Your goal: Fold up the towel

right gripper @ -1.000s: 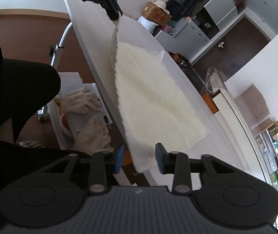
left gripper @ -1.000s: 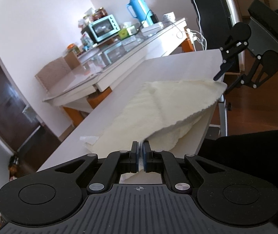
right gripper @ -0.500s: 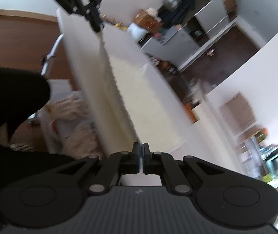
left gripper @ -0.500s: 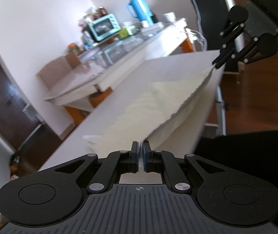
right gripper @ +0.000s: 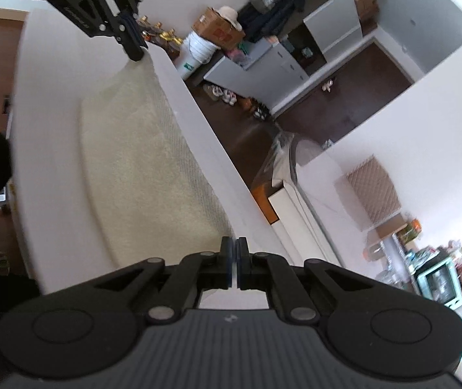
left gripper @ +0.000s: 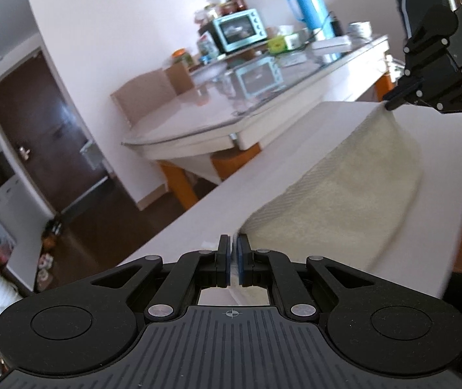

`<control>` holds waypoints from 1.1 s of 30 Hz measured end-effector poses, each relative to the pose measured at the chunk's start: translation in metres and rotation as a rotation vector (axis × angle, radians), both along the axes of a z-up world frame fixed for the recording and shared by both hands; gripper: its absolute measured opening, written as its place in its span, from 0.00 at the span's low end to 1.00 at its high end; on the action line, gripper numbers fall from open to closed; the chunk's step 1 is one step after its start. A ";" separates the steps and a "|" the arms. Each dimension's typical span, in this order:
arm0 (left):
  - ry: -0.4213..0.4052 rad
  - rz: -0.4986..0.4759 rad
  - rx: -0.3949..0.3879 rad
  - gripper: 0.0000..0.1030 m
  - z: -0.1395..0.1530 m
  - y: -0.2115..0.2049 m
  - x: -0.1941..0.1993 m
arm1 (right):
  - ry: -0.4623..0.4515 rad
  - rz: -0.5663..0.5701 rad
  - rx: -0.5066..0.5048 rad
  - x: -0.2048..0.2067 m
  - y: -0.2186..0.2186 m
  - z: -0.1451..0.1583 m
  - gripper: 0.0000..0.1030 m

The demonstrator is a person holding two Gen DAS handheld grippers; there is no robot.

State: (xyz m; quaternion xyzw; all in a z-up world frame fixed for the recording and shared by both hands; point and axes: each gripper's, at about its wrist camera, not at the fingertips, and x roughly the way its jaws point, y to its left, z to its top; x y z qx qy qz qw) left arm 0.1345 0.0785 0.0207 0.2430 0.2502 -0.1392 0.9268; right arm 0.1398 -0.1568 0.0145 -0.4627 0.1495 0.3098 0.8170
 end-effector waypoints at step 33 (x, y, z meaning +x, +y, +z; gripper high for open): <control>0.068 0.125 -0.093 0.41 -0.054 0.043 0.015 | 0.390 -0.304 0.516 0.052 -0.033 -0.030 0.35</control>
